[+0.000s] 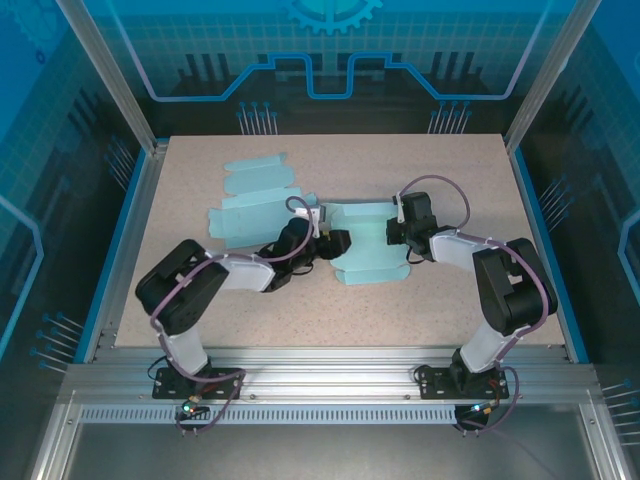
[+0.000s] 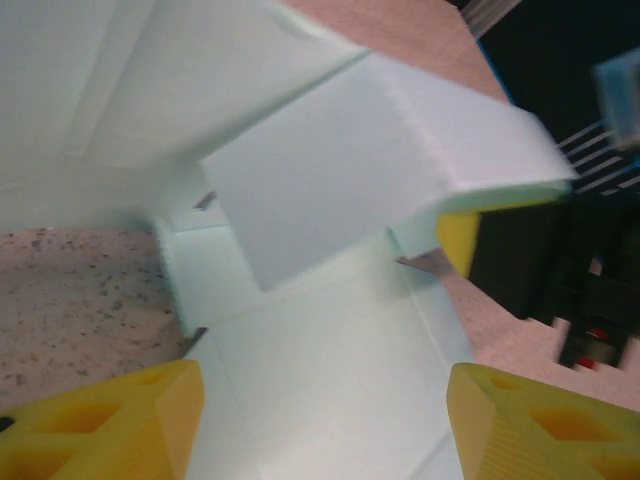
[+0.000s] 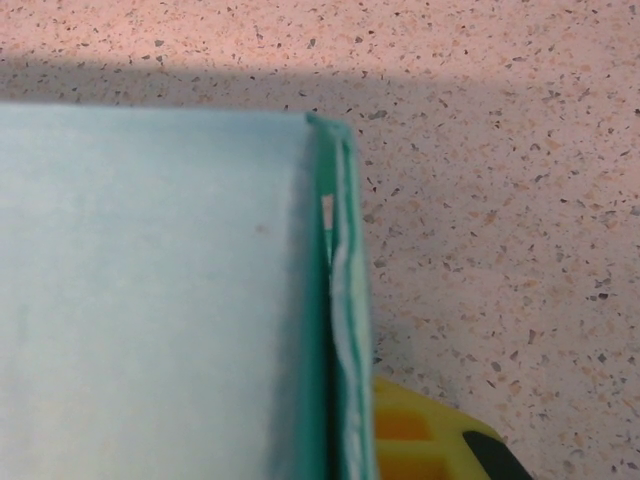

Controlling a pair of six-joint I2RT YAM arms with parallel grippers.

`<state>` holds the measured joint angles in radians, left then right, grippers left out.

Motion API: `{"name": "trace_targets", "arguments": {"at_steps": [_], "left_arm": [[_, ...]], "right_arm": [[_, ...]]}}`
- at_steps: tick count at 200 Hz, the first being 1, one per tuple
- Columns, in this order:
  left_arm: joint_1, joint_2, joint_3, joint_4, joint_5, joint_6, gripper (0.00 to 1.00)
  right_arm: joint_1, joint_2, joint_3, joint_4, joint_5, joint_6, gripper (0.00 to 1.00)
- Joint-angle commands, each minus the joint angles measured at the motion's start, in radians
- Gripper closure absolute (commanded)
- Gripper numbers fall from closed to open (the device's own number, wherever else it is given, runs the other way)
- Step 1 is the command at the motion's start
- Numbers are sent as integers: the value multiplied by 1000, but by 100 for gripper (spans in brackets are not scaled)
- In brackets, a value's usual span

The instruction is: Fold the paper box

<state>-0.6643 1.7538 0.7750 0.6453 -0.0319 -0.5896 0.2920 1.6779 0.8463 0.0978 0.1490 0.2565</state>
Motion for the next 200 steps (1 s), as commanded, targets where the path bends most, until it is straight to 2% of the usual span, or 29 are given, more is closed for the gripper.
{"name": "trace_targets", "arguments": {"at_steps": [1, 26, 51, 65, 79, 104, 145, 200], "left_arm": [[-31, -98, -33, -72, 0, 74, 32], [-42, -204, -54, -172, -68, 134, 32], [-27, -302, -19, -319, -251, 265, 32], [5, -324, 17, -390, -342, 314, 32], [62, -309, 76, -487, -384, 317, 32], [162, -229, 148, -533, -383, 338, 32], [252, -67, 246, -481, -352, 380, 35], [260, 109, 372, -437, -193, 483, 35]], "right_arm": [[10, 3, 13, 16, -13, -9, 100], [10, -4, 4, 23, -13, -9, 100], [10, -6, 2, 26, -15, -10, 100], [10, -6, 2, 26, -16, -11, 100], [10, -6, 2, 28, -17, -11, 100], [10, -14, -8, 36, -17, -11, 100], [10, -14, -8, 36, -19, -11, 100], [11, -15, -10, 37, -19, -11, 100]]}}
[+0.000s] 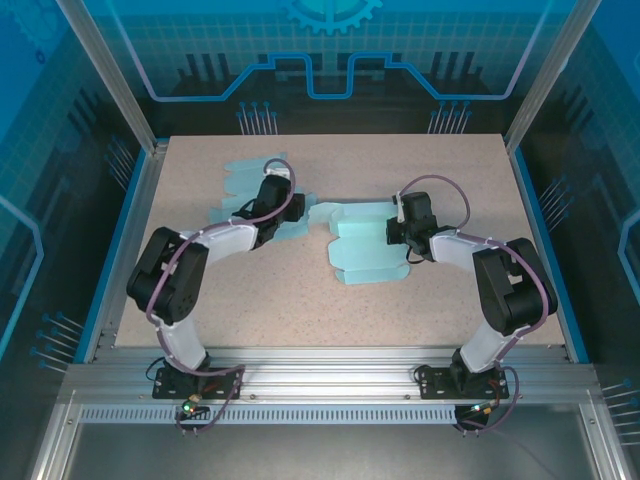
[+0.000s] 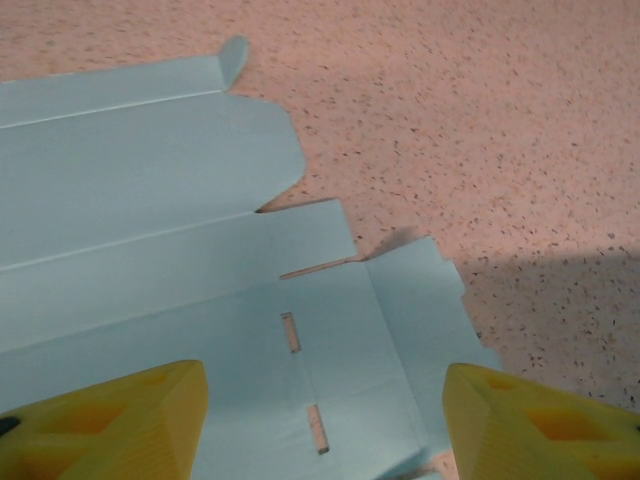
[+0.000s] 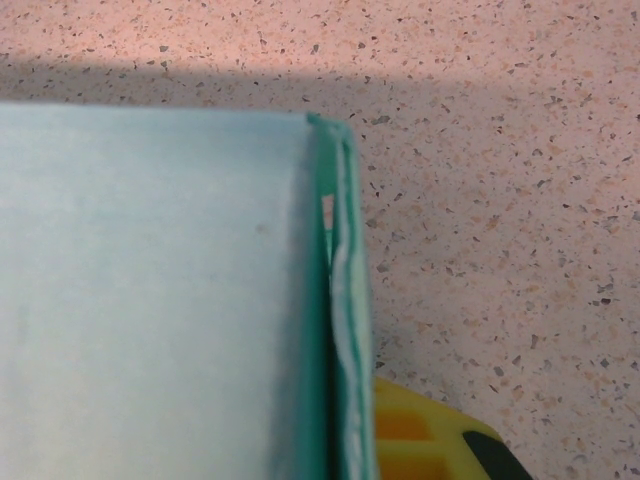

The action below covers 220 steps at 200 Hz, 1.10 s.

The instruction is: Fold the paper box

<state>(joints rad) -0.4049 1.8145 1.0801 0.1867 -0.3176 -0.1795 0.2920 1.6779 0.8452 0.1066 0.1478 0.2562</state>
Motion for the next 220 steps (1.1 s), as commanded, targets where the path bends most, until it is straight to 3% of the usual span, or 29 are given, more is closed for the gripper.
{"name": "trace_targets", "arguments": {"at_steps": [1, 77, 154, 220], "left_arm": [[0, 50, 69, 22, 95, 74, 35], [-19, 38, -4, 100, 269, 105, 34], [-90, 2, -91, 123, 274, 110, 34], [-95, -23, -146, 94, 258, 134, 33]], "right_arm": [[11, -15, -8, 28, -18, -11, 100], [10, -6, 5, 17, -16, -9, 100], [9, -4, 7, 13, -13, -8, 100], [8, -3, 8, 14, -17, -9, 100]]}}
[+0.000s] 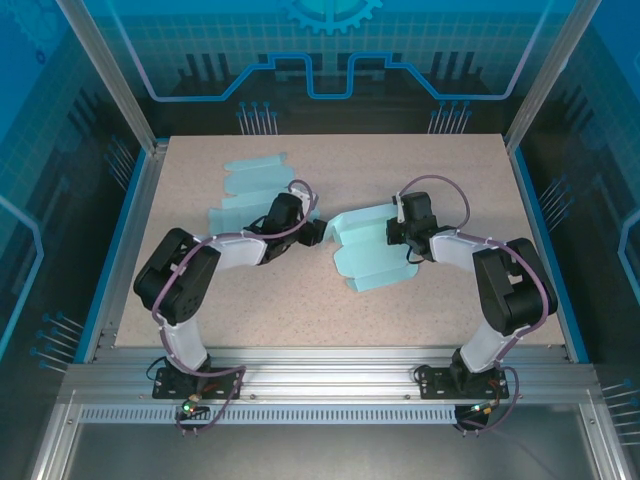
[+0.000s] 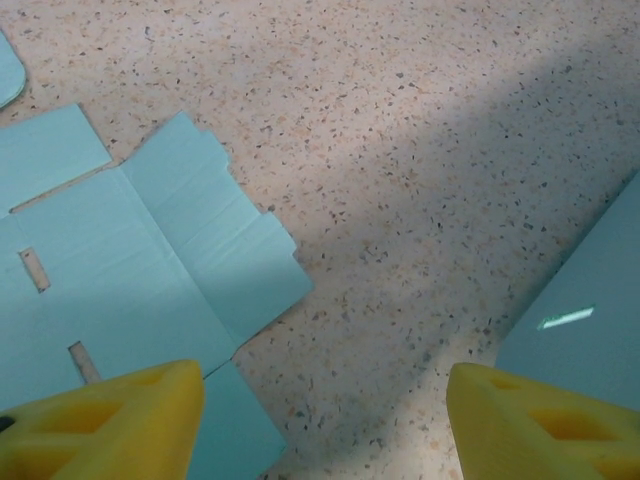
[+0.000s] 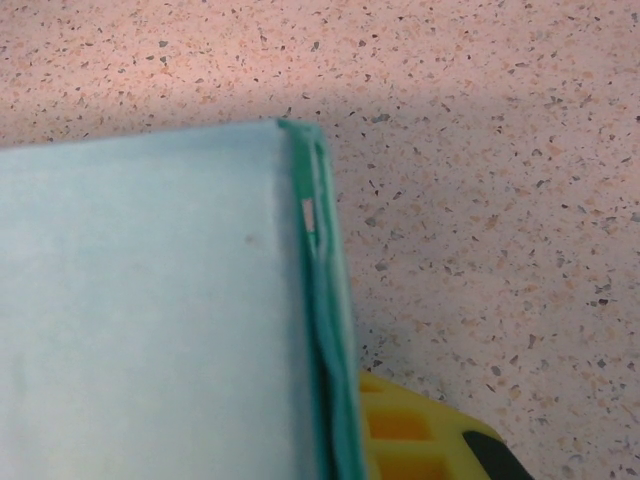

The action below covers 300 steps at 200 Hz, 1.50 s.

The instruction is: Fold the paper box

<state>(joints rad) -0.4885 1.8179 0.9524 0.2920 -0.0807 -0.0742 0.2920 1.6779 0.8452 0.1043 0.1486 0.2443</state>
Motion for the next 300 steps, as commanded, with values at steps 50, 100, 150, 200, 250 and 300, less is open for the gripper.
{"name": "trace_targets", "arguments": {"at_steps": [50, 100, 150, 200, 250, 300], "left_arm": [[-36, -14, -1, 8, 29, 18, 32], [-100, 45, 57, 31, 28, -21, 32], [-119, 21, 38, 34, 30, -2, 30], [-136, -22, -5, 11, 52, 95, 28], [-137, -33, 1, -43, 9, 166, 29], [-136, 13, 64, 17, -25, 198, 29]], "right_arm": [[8, -1, 9, 14, -20, 1, 100], [8, 0, 9, 12, -22, 1, 100], [9, 2, 11, 13, -23, 1, 100], [8, 1, 12, 12, -22, 1, 100], [9, 3, 15, 8, -25, 1, 100], [9, 5, 16, 9, -29, 0, 100]]}}
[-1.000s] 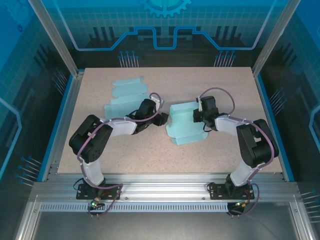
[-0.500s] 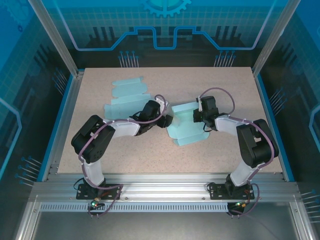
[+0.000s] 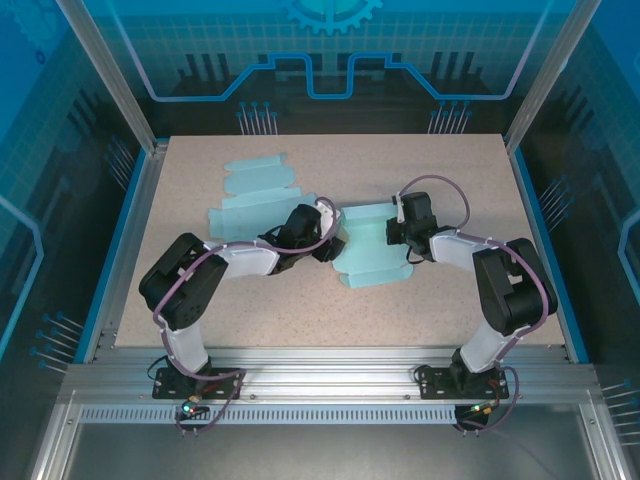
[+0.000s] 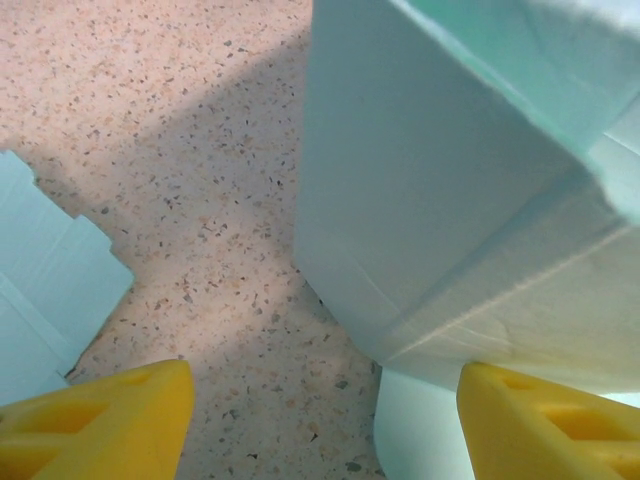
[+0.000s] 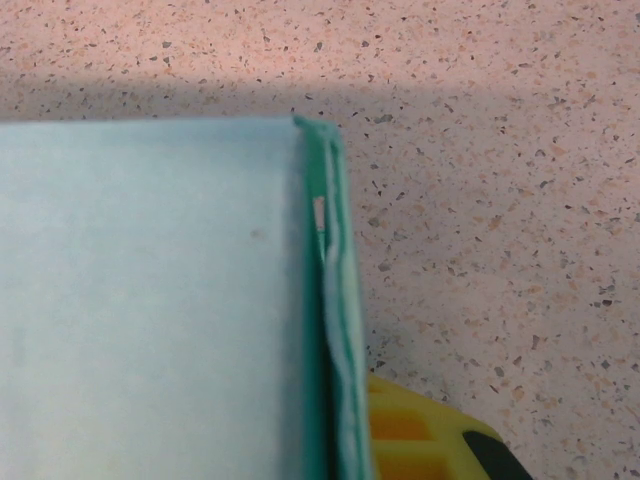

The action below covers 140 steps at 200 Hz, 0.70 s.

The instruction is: Fold the paper box

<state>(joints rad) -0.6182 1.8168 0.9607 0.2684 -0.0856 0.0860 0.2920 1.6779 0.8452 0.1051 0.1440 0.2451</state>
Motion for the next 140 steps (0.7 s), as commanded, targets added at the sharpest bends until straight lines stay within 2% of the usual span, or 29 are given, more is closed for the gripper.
{"name": "trace_targets", "arguments": {"at_steps": [1, 52, 118, 140], "left_arm": [[-7, 14, 58, 43, -19, 38, 29], [-9, 48, 104, 73, 40, 45, 28], [-10, 99, 155, 110, -40, 51, 29], [-11, 118, 166, 144, -87, 37, 34]], "right_arm": [[10, 5, 16, 9, -25, -1, 100], [9, 2, 12, 13, -24, -1, 100], [7, 2, 10, 16, -30, -3, 100], [7, 2, 9, 16, -30, -4, 100]]}}
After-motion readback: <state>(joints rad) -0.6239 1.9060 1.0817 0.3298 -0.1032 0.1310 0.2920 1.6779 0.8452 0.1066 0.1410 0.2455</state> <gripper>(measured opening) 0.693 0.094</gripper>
